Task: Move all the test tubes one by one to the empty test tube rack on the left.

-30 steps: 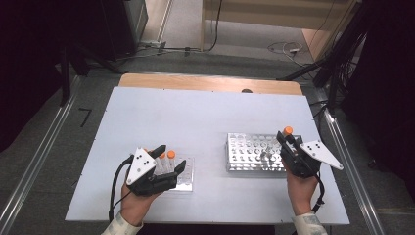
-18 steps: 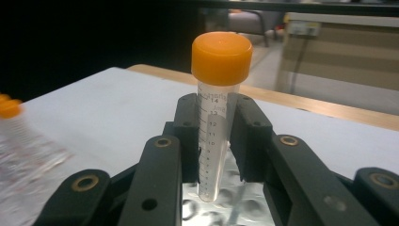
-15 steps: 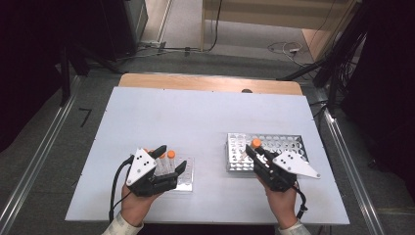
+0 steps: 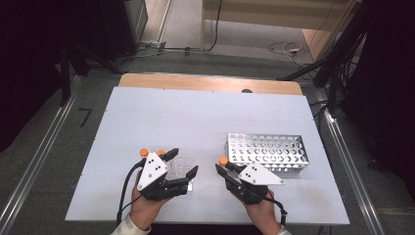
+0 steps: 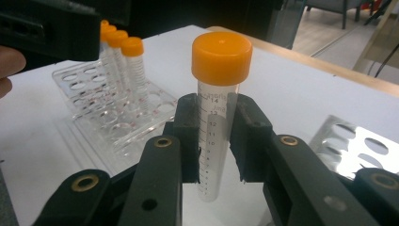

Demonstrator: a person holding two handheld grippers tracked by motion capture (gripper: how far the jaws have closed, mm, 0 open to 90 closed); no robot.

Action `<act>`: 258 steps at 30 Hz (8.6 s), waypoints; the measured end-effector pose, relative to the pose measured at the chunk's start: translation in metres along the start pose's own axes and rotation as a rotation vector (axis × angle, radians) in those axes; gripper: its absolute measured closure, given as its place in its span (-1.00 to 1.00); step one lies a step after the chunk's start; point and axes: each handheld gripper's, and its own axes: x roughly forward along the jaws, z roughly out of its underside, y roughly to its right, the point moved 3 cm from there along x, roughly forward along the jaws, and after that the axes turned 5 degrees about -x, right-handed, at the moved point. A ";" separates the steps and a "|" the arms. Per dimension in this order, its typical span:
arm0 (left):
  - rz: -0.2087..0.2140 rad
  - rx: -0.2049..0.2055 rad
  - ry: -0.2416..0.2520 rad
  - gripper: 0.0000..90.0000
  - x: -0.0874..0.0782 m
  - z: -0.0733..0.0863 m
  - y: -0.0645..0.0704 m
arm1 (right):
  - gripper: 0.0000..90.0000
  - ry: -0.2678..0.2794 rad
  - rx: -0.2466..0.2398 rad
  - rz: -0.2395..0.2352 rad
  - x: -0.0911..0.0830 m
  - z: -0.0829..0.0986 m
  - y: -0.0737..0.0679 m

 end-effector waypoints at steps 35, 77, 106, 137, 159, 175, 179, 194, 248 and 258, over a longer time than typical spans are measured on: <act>0.032 0.049 0.007 0.57 0.025 0.005 0.033 | 0.11 -0.050 -0.004 -0.104 0.017 0.003 -0.023; -0.157 -0.035 0.000 0.56 0.008 -0.002 -0.037 | -0.51 -0.059 0.052 -0.080 0.010 0.008 -0.009; -0.144 -0.031 -0.034 0.38 0.011 0.010 -0.036 | -0.51 -0.061 0.051 -0.074 0.009 0.008 -0.009; -0.154 -0.048 -0.007 -0.52 -0.013 0.009 -0.042 | -0.51 -0.035 0.095 0.011 -0.008 0.011 0.022; -0.193 -0.078 0.017 -0.59 -0.029 0.013 -0.055 | -0.55 -0.030 0.131 0.082 -0.023 0.018 0.046; -0.227 -0.103 0.022 -0.64 -0.043 0.018 -0.067 | -0.66 -0.030 0.143 0.120 -0.030 0.024 0.058; -0.240 -0.107 0.028 -0.64 -0.048 0.020 -0.070 | -0.66 -0.030 0.147 0.130 -0.033 0.025 0.060; -0.274 -0.124 0.068 -0.64 -0.064 0.026 -0.078 | -0.66 -0.022 0.168 0.189 -0.050 0.032 0.077; -0.417 -0.153 0.074 -0.64 -0.098 0.059 -0.120 | -0.66 -0.033 0.217 0.375 -0.101 0.070 0.123; -0.432 -0.162 0.070 -0.64 -0.103 0.063 -0.125 | -0.66 -0.033 0.238 0.400 -0.111 0.075 0.128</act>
